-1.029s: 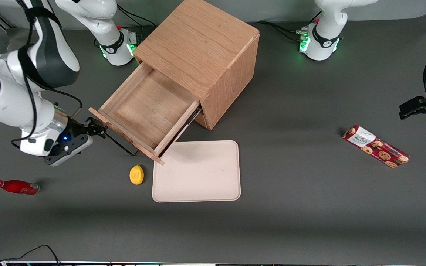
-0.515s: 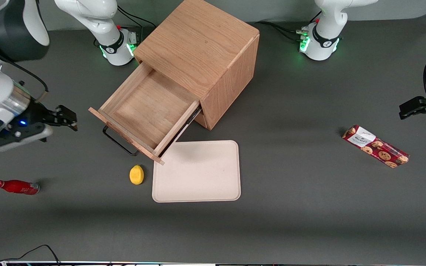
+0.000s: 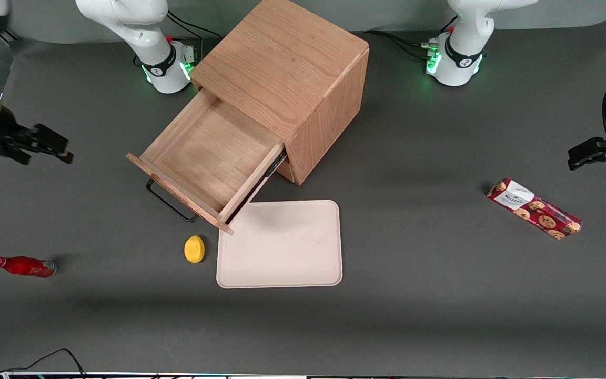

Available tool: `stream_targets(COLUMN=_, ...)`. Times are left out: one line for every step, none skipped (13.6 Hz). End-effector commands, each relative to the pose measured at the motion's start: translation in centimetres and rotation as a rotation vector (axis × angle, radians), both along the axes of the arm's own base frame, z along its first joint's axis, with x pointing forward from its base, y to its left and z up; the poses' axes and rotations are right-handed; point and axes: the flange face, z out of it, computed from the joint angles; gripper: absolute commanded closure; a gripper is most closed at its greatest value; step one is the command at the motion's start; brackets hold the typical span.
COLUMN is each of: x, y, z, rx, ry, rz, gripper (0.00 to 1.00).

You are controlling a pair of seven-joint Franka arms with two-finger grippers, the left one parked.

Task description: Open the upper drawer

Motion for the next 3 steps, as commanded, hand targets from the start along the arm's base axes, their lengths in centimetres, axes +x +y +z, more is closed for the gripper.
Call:
stream_targets(x=-1.52, y=-0.04, z=0.71, rx=0.022, ry=0.011, rz=-0.041, gripper=0.00)
stream_targets(x=-1.63, y=-0.21, z=0.80, rx=0.020, ry=0.009, rz=-0.044, gripper=0.00)
stream_targets(x=-1.62, y=-0.23, z=0.87, rx=0.019, ry=0.008, rz=-0.044, gripper=0.00)
